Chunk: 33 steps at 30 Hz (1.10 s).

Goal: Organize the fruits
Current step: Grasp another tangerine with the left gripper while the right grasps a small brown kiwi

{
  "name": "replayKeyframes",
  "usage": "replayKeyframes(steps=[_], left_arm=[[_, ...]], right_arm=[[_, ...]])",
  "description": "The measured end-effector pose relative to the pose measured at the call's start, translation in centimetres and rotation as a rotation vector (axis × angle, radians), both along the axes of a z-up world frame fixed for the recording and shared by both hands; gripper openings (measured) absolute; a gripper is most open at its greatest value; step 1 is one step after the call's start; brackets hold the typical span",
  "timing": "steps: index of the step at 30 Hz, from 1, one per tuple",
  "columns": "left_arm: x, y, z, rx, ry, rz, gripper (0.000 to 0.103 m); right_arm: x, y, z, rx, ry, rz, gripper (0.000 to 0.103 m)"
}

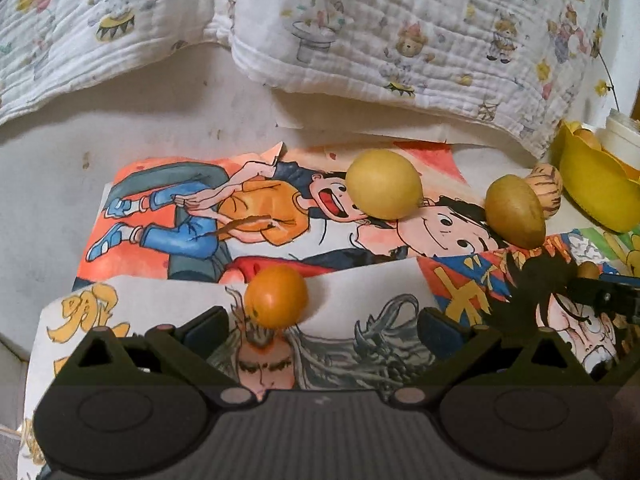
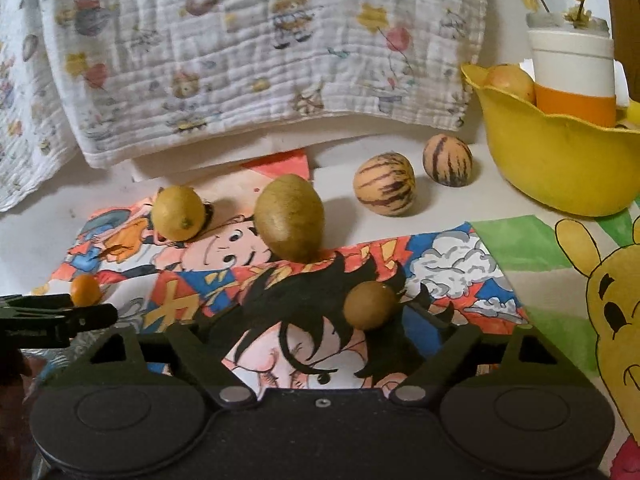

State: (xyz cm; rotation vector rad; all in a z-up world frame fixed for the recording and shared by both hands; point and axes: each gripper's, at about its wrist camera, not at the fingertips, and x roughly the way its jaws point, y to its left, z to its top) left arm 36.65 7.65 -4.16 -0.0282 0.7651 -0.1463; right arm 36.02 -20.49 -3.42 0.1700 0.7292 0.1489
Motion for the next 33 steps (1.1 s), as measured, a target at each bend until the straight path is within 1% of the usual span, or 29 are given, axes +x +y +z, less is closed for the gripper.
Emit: replayKeyframes(steps=[3, 9, 11, 16, 23, 29, 31, 33], left_arm=[[0.2, -0.2, -0.1, 0.002, -0.012, -0.004, 0.101], [0.4, -0.6, -0.3, 0.019, -0.041, -0.003, 0.089], [0.3, -0.7, -0.2, 0.025, -0.050, -0.003, 0.083], [0.5, -0.8, 0.0, 0.018, -0.064, -0.014, 0.075], [0.4, -1.6, 0.1, 0.012, -0.064, -0.051, 0.065], [-0.2, -2.9, 0.3, 0.004, -0.059, -0.110, 0.058], [-0.5, -3.3, 0.3, 0.015, -0.062, -0.116, 0.051], [-0.7, -3.5, 0.3, 0.019, -0.064, -0.118, 0.050]], right_arm=[[0.3, -0.1, -0.4, 0.009, 0.008, -0.007, 0.084], [0.4, 0.4, -0.7, -0.010, -0.016, 0.012, 0.078], [0.4, 0.7, -0.8, -0.018, -0.025, 0.028, 0.075], [0.5, 1.4, -1.0, -0.020, -0.038, 0.066, 0.073], [0.0, 2.7, -1.2, -0.056, -0.059, 0.127, 0.068], [-0.3, 3.5, -1.0, -0.066, -0.067, 0.178, 0.063], [-0.4, 3.7, -1.0, -0.072, -0.069, 0.193, 0.063], [-0.5, 3.9, -1.0, -0.077, -0.071, 0.205, 0.060]])
